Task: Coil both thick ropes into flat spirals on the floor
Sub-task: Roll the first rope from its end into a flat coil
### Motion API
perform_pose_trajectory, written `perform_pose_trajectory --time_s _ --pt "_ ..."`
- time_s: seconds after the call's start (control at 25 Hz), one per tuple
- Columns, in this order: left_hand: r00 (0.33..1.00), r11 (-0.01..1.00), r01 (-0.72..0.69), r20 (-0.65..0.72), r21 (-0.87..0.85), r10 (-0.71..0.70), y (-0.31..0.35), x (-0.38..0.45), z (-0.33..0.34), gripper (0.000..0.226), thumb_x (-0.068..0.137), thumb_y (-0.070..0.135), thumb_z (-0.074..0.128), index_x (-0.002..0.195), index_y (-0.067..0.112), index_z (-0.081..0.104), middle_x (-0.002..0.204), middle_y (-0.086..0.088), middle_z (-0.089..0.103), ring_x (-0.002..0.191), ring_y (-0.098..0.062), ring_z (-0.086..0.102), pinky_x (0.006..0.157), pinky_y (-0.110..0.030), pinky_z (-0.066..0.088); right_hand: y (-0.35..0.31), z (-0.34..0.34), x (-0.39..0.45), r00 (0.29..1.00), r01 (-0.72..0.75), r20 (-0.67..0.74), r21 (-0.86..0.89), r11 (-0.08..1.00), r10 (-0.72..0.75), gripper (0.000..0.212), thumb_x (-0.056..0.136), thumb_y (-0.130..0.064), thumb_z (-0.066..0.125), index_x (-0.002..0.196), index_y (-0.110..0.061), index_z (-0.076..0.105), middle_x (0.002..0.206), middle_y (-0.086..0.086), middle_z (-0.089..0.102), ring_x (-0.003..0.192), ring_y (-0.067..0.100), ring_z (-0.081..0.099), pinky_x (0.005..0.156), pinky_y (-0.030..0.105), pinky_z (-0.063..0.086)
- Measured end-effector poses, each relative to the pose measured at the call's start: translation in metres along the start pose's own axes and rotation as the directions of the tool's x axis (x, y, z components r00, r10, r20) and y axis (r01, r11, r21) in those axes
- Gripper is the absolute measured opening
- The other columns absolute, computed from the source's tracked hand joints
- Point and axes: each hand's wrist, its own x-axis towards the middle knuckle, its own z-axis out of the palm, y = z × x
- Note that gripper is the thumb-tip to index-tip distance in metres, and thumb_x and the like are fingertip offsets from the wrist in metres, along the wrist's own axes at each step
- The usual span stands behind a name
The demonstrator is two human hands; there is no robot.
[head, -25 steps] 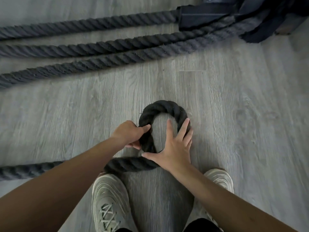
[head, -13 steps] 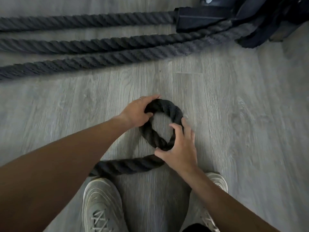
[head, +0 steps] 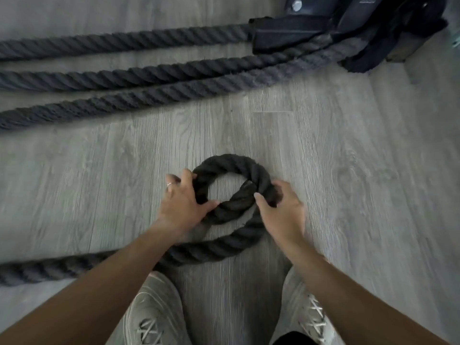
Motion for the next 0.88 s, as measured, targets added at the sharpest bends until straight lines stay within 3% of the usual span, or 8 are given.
perform_pose_trajectory --time_s 0.12,0.24,0.44,0.52,0.64,0.72,0.8,0.88 --pt "0.999 0.999 -0.046 0.004 -0.018 0.046 0.001 0.002 -0.004 0.08 0.073 0.051 0.082 0.128 0.012 0.04 0.131 -0.012 0.052 0.117 -0.031 0.059 0.091 -0.041 0.05 -0.013 0.025 -0.035 0.991 -0.106 0.072 -0.042 0.993 0.109 0.091 0.087 -0.06 0.062 0.159 -0.027 0.017 0.151 0.004 0.033 0.137 0.029 0.032 0.109 0.049 0.039" --pt "0.999 0.999 -0.054 -0.002 -0.008 0.054 0.001 -0.009 0.0 0.077 0.076 0.054 0.078 0.127 0.012 0.039 0.13 -0.011 0.057 0.114 -0.03 0.062 0.086 -0.04 0.053 -0.03 0.037 -0.033 0.971 -0.186 0.134 -0.087 0.979 0.196 0.121 0.075 -0.068 0.07 0.161 -0.029 -0.006 0.155 0.006 0.019 0.137 0.032 0.019 0.112 0.051 0.034" --pt "0.984 0.984 0.171 0.062 -0.06 -0.167 -0.004 -0.024 -0.012 0.06 0.082 0.064 0.066 0.108 0.016 0.044 0.09 -0.003 0.066 0.087 -0.027 0.068 0.071 -0.035 0.047 -0.027 0.03 -0.01 0.973 -0.098 0.212 0.012 0.995 0.093 0.115 0.071 -0.043 0.081 0.159 -0.041 0.006 0.151 -0.007 0.023 0.134 0.023 0.02 0.114 0.053 0.034" --pt "0.979 0.98 0.199 0.04 0.013 -0.199 -0.007 -0.017 -0.024 0.057 0.085 0.064 0.062 0.108 0.014 0.049 0.094 -0.002 0.064 0.093 -0.028 0.067 0.074 -0.036 0.046 -0.029 0.031 -0.007 0.969 -0.065 0.238 0.004 0.998 0.062 0.113 0.072 -0.038 0.08 0.16 -0.041 0.009 0.155 -0.012 0.02 0.137 0.023 0.02 0.116 0.054 0.032" --pt "1.0 0.995 -0.021 -0.012 0.1 0.022 -0.003 0.01 -0.037 0.067 0.084 0.059 0.068 0.132 0.018 0.047 0.133 -0.011 0.051 0.117 -0.033 0.058 0.089 -0.041 0.049 -0.033 0.032 0.001 0.96 -0.013 0.279 -0.032 0.999 0.022 0.111 0.072 -0.038 0.079 0.16 -0.039 0.01 0.158 -0.016 0.016 0.14 0.023 0.019 0.118 0.053 0.028" --pt "0.967 0.955 -0.252 0.088 0.16 0.24 0.007 0.033 -0.036 0.072 0.088 0.058 0.064 0.147 0.025 0.039 0.152 -0.01 0.034 0.13 -0.036 0.049 0.099 -0.05 0.049 -0.034 0.031 0.005 0.946 0.037 0.323 -0.042 0.998 -0.022 0.111 0.074 -0.038 0.08 0.161 -0.037 0.01 0.159 -0.014 0.016 0.143 0.023 0.015 0.121 0.051 0.024" --pt "0.926 0.895 -0.361 0.212 0.262 0.312 0.018 0.053 -0.03 0.069 0.095 0.055 0.054 0.153 0.026 0.032 0.156 -0.009 0.033 0.134 -0.034 0.047 0.102 -0.05 0.048 -0.037 0.031 0.012 0.922 0.1 0.377 -0.028 0.995 -0.083 0.111 0.076 -0.038 0.081 0.161 -0.035 0.009 0.161 -0.011 0.016 0.147 0.023 0.011 0.122 0.048 0.02" --pt "0.948 0.883 -0.31 0.179 0.353 0.262 0.024 0.064 -0.027 0.059 0.099 0.049 0.05 0.149 0.021 0.036 0.144 -0.011 0.048 0.123 -0.033 0.057 0.095 -0.045 0.051 -0.043 0.031 0.025 0.884 0.168 0.446 -0.024 0.986 -0.14 0.111 0.077 -0.035 0.083 0.162 -0.032 0.011 0.163 -0.01 0.016 0.15 0.021 0.009 0.123 0.044 0.018"
